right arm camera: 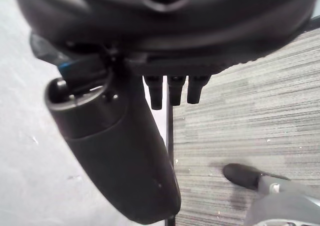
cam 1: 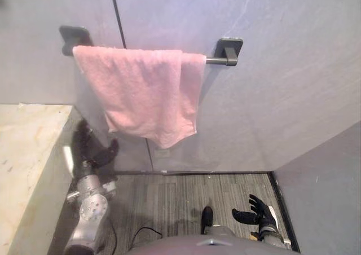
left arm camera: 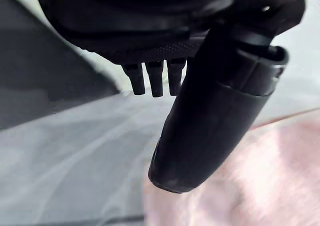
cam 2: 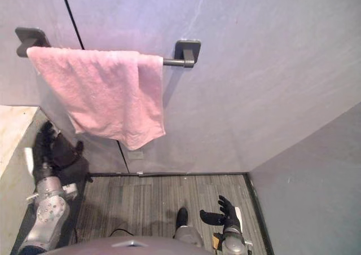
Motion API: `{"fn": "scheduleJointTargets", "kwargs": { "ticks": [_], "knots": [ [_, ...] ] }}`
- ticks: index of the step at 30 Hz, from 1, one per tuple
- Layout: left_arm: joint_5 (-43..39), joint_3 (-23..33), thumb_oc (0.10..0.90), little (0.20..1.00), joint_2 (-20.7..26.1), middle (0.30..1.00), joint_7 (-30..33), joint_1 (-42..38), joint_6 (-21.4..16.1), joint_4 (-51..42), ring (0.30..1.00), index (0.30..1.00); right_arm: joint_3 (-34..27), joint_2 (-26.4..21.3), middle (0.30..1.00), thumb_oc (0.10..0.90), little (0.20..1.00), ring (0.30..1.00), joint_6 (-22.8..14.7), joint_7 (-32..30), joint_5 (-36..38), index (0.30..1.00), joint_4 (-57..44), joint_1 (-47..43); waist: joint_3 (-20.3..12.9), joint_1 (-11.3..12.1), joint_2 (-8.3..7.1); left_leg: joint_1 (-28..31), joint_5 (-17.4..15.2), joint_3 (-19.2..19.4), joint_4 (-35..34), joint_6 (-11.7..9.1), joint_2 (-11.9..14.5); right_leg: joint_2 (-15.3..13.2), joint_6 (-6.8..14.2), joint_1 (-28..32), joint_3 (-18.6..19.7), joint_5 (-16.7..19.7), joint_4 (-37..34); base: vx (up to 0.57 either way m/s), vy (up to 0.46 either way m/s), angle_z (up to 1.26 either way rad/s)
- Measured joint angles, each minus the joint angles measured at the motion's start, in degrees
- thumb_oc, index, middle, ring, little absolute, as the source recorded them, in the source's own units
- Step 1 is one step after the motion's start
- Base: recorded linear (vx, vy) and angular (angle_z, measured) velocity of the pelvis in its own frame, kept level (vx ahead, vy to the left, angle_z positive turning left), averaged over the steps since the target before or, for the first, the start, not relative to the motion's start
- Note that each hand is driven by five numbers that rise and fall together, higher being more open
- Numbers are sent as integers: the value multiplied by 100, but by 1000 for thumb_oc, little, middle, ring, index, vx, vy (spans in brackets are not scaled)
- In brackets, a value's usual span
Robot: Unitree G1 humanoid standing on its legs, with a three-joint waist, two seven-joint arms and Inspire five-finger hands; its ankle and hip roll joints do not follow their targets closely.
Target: Organize the bathroom.
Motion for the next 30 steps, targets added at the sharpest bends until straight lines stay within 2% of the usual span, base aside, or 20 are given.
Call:
{"fn": "scheduleJointTargets", "kwargs": {
  "ticks": [4, 6, 11, 16, 17, 19, 22, 24, 30],
  "knots": [
    [-423, -352, 800, 900, -42, 900, -712, 77, 416, 794, 900, 900, 0, -6, 900, 800, 900, 900, -4, 63, -1, 900, 47, -1, 4, -57, -9, -8, -1, 10, 10, 11, 3, 12, -38, -19, 7, 60, 3, -13, 37, -2],
    [-487, -372, 800, 900, -55, 900, -956, 144, 415, 1221, 900, 900, -2, -10, 900, 800, 900, 900, -6, 89, -2, 900, 278, -106, -1, -130, 0, 2, -16, 24, 15, 30, -13, 4, -47, -17, 20, 69, 4, -22, 33, -3],
    [-788, -378, 800, 900, -78, 900, -1371, 129, 443, 1640, 900, 900, 1, -10, 900, 800, 900, 900, -63, 220, -5, 900, 444, -119, -66, -124, 50, 6, -35, 67, 1, 58, -50, -15, -127, -32, 28, 133, 5, -48, 14, -4],
    [-1084, -231, 800, 900, -397, 900, -1730, -184, 1171, 2799, 900, 900, 5, -7, 900, 800, 900, 900, -80, 360, -3, 900, 587, -135, -254, -131, 94, 12, -54, 76, -2, 95, -131, -85, -92, -37, 38, 156, 5, -74, 9, -2],
    [-1109, -168, 800, 900, -466, 900, -1861, -348, 1578, 3281, 900, 900, 11, -3, 900, 800, 900, 900, -79, 397, -2, 900, 679, -190, -256, -137, 76, 12, -54, 77, -2, 107, -160, -111, -69, -42, 42, 172, 5, -59, 12, -2],
    [-1244, -152, 800, 900, -521, 900, -2012, -463, 1998, 3899, 900, 900, 15, 2, 900, 800, 900, 900, -78, 484, 0, 900, 763, -215, -279, -153, 15, 8, -62, 87, -2, 152, -182, -134, -38, -58, 47, 176, 3, -49, 16, -4],
    [-1312, 10, 800, 900, -540, 900, -2171, -334, 2421, 4453, 900, 900, 23, 6, 900, 800, 900, 900, -55, 571, -1, 900, 850, -190, -303, -141, -123, 5, -24, 81, 2, 114, -183, -145, 4, -65, 27, -2, 1, -43, -15, 1],
    [-1451, 252, 800, 900, -534, 900, -2228, -298, 2526, 4517, 900, 900, 45, 8, 900, 800, 900, 900, -42, 607, 5, 900, 848, -173, -279, -105, -185, -6, -1, 73, 16, 115, -175, -147, 3, -66, 8, -29, 0, -97, -53, 5],
    [-1220, 185, 800, 900, -422, 900, -2274, -506, 2785, 4755, 900, 900, 62, 208, 900, 800, 900, 900, -56, 1052, 14, 900, 1151, -271, -301, -131, -243, -32, -38, 63, 47, 115, -140, -99, 3, -70, 48, 155, 17, -150, -51, 0]
  ]
}}
